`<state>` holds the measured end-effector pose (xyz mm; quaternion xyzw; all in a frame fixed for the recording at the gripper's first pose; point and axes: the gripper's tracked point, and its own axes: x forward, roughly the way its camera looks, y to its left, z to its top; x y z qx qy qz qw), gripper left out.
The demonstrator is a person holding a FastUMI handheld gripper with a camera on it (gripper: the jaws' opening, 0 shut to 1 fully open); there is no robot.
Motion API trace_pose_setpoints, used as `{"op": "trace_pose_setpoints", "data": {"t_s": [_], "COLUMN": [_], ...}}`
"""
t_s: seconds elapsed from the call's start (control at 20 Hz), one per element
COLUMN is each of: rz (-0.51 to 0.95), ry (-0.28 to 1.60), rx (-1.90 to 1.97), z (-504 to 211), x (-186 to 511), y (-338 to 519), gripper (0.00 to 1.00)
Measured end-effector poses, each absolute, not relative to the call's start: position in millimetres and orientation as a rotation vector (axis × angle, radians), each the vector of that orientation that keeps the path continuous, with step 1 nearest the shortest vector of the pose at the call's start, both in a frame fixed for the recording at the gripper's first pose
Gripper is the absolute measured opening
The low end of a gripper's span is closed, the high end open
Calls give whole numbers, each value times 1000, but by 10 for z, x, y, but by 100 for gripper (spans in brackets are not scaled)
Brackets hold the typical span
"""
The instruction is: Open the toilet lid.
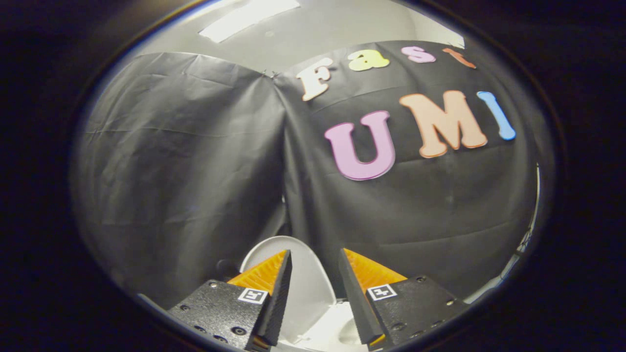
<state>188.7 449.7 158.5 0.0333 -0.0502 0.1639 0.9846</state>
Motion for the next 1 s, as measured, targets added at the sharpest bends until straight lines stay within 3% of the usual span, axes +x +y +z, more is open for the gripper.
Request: {"op": "trace_pose_setpoints", "data": {"t_s": [0.6,1.0], "rz": [80,2], "ry": [-46,1], "rx": [197,237], "z": [838,306], "x": [1752,1384], "y": [2518,1513], "gripper": [61,61]}}
